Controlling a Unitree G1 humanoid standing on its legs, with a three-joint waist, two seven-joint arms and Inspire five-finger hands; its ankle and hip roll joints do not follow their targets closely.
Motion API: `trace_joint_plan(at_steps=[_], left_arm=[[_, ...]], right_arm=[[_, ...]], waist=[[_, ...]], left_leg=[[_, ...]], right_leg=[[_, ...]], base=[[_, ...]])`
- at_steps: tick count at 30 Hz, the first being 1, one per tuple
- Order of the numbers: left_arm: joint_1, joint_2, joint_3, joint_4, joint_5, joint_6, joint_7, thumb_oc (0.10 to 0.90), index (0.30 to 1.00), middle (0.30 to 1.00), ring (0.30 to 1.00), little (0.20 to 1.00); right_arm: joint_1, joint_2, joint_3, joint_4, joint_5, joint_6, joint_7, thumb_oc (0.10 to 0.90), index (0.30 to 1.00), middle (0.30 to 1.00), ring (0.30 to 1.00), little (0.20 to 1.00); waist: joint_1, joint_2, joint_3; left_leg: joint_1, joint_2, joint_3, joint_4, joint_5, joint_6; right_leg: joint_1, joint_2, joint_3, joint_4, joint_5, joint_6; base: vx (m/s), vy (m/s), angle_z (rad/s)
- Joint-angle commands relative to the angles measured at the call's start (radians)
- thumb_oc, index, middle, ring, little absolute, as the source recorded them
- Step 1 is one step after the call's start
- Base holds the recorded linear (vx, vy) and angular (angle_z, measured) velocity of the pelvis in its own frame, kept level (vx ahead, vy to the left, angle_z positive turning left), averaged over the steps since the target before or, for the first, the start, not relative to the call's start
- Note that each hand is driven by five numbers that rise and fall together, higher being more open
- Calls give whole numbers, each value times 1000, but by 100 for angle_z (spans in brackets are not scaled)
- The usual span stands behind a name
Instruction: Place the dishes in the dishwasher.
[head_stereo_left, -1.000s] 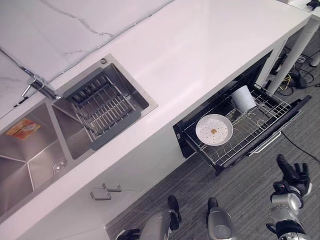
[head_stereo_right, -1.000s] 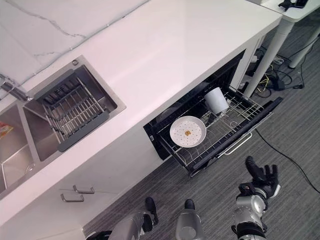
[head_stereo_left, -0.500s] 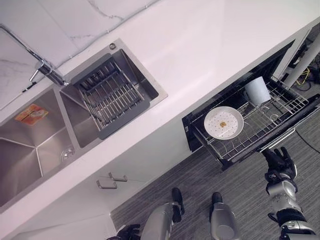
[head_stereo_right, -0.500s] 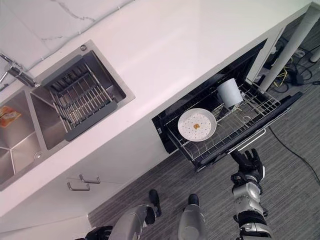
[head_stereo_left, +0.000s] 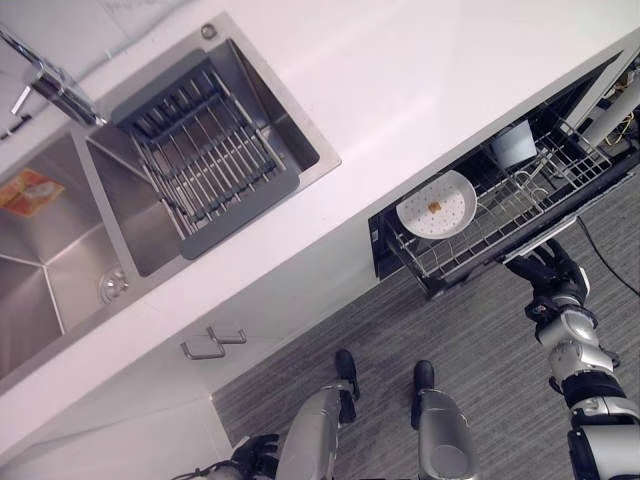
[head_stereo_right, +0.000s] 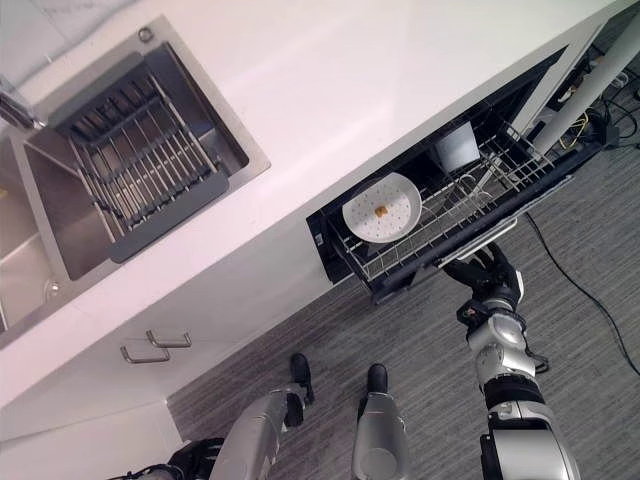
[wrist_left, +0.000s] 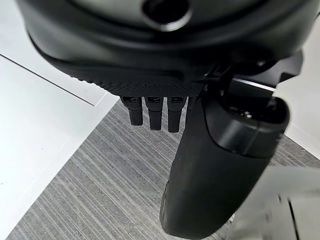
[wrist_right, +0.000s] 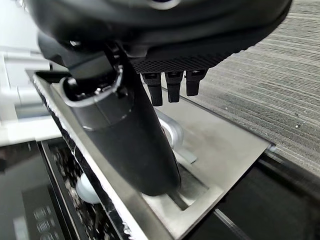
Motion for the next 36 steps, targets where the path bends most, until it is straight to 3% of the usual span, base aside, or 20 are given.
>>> trace_joint_plan(at_steps=[1, 5, 16, 25, 27, 28, 34, 36], left_arm=[[28, 93, -11, -19, -7, 42, 8, 800, 900, 900, 900, 900], [14, 104, -15, -39, -24, 63, 17, 800, 900, 900, 900, 900], [-4, 149, -34, -72, -86, 119, 8, 800, 900, 900, 900, 900], [0, 179, 3, -78, -274, 179, -125, 800, 900, 900, 900, 900], [3, 179, 8, -78, -288, 180, -140, 800, 900, 900, 900, 900], [6, 177, 27, -81, -352, 207, -250, 800, 900, 900, 900, 900], [14, 161, 51, -89, -443, 188, -308, 800, 900, 900, 900, 900], [8, 131, 70, -87, -466, 175, -316, 800, 900, 900, 900, 900]], right_arm=[[-240, -53, 74, -79, -74, -81, 93, 800, 900, 900, 900, 900], [-336, -95, 122, -84, -110, -59, 83, 800, 900, 900, 900, 900], [-620, -176, 294, -28, -241, -57, -7, 800, 900, 900, 900, 900], [-789, -203, 402, 18, -268, -51, -47, 800, 900, 900, 900, 900], [-789, -203, 404, 15, -266, -48, -48, 800, 900, 900, 900, 900], [-776, -201, 403, 10, -253, -31, -48, 800, 900, 900, 900, 900], [-693, -181, 365, 25, -240, -20, -18, 800, 900, 900, 900, 900], [-491, -125, 293, -17, -280, -19, 52, 800, 900, 900, 900, 900]], waist=[[73, -30, -20], [97, -47, -3], [169, -56, 5], [220, -96, 5], [221, -97, 5], [223, -105, 5], [223, -110, 5], [201, -105, 5]], left_leg=[[77, 1, 1, 44, -167, -13], [62, -9, -10, 44, -159, -12], [-10, -23, -54, 44, -139, -13], [-62, -27, -95, 44, -124, -16], [-64, -27, -96, 44, -124, -16], [-66, -26, -95, 44, -125, -17], [-56, -21, -97, 44, -134, -18], [-29, -11, -89, 44, -144, -20]], right_leg=[[-18, -21, 4, 28, -69, 8], [-43, -38, 8, 28, -51, 22], [-100, -51, -8, 28, -34, 33], [-122, -41, -36, 28, -29, 33], [-122, -41, -38, 28, -29, 33], [-118, -40, -46, 28, -31, 35], [-98, -37, -55, 28, -41, 37], [-66, -32, -55, 28, -51, 38]], base=[[-2, -33, 7], [14, -13, 9], [15, -9, 6], [29, -65, 14], [-1, -37, 7], [-10, -47, 5], [-36, -20, 7], [-69, 39, 7]])
